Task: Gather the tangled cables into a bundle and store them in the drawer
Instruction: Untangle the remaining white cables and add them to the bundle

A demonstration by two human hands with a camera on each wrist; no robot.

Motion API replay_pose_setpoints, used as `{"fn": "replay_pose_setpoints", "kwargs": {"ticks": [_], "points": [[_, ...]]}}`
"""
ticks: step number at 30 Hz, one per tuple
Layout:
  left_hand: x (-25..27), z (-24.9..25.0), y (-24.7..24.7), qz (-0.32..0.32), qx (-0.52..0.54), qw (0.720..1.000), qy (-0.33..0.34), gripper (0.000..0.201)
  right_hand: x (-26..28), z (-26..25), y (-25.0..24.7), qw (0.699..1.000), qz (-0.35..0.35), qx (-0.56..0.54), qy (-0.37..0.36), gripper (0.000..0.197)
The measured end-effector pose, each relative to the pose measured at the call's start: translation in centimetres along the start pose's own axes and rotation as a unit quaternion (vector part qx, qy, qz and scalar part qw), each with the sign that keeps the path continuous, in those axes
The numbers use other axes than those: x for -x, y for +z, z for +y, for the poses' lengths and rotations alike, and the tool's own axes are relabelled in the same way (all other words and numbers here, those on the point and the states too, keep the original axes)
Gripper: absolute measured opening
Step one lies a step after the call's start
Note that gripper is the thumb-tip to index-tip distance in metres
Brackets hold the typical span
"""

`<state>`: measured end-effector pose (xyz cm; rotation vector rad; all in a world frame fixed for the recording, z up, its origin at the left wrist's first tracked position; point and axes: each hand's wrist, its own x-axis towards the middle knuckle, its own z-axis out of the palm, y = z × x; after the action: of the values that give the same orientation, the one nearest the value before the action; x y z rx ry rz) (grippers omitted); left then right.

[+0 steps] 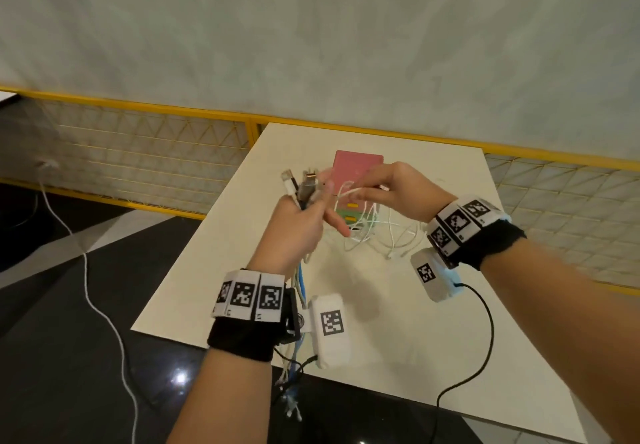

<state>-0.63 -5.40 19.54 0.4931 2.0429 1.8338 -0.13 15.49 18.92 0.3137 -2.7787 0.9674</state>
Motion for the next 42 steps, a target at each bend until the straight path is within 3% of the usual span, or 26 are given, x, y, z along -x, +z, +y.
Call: {"fn": "replay_pose_setpoints", "kwargs": {"ticks": [2,5,9,12,14,19,21,23,26,28,30,34,39,42], "points": [[-0.3,-0.9,0.9,-0.017,-0.021,0.999,-0.038,0.041,0.2,-0.7,0.1,1.0,0.007,-0.019,-0.019,0.015],[-0.4,-1.1,1.9,-0.002,-0.031,0.999,-0.031,0.034,0.4,-1.0,-0.1,0.999,-0.003,-0.032,-0.02,0.013],[-0.8,-0.1,0.6,0.136,0.06,0.989,0.021,0.027,2.4,2.3,0.8,0.997,-0.02,-0.008,0.078,0.029],[-0.6,0.4,-0.6,0.174,0.092,0.977,0.078,0.023,3.8,4.1,2.1,0.993,-0.018,-0.036,0.113,0.032],[-0.3,0.2,-0.5,0.192,0.099,0.973,0.081,0.021,3.7,4.2,2.6,0.991,-0.014,-0.06,0.121,0.033],[-0.4,-1.0,-1.4,0.245,-0.022,0.967,0.061,0.025,2.9,3.1,2.6,0.987,-0.022,-0.083,0.133,0.027],[-0.3,-1.2,-0.9,0.203,-0.083,0.972,0.085,0.049,2.8,2.0,2.6,0.993,-0.052,-0.027,0.107,0.026],[-0.3,-1.3,0.4,0.111,-0.146,0.98,0.079,0.053,2.6,0.8,2.6,0.994,-0.082,0.022,0.064,0.026],[-0.7,-2.0,1.7,-0.007,-0.23,0.973,0.01,0.025,2.3,-0.7,2.5,0.996,-0.076,0.051,-0.007,0.024],[-1.0,-2.7,1.9,-0.023,-0.23,0.973,-0.021,0.017,2.2,-0.7,2.0,0.992,-0.077,0.087,-0.044,0.023],[-1.2,-3.1,1.8,0.013,-0.203,0.979,-0.029,0.026,2.5,0.4,1.8,0.991,-0.083,0.101,-0.038,0.022],[-0.9,-1.9,0.3,0.134,-0.077,0.988,0.014,0.024,3.9,3.1,1.9,0.996,-0.054,0.041,0.053,0.023],[0.1,1.2,-1.7,0.238,0.104,0.963,0.078,0.02,3.6,4.8,1.6,0.99,-0.039,0.052,0.125,0.026],[0.1,1.9,-3.2,0.265,0.114,0.954,0.088,0.02,3.2,5.6,1.1,0.986,-0.037,0.082,0.141,0.024]]}}
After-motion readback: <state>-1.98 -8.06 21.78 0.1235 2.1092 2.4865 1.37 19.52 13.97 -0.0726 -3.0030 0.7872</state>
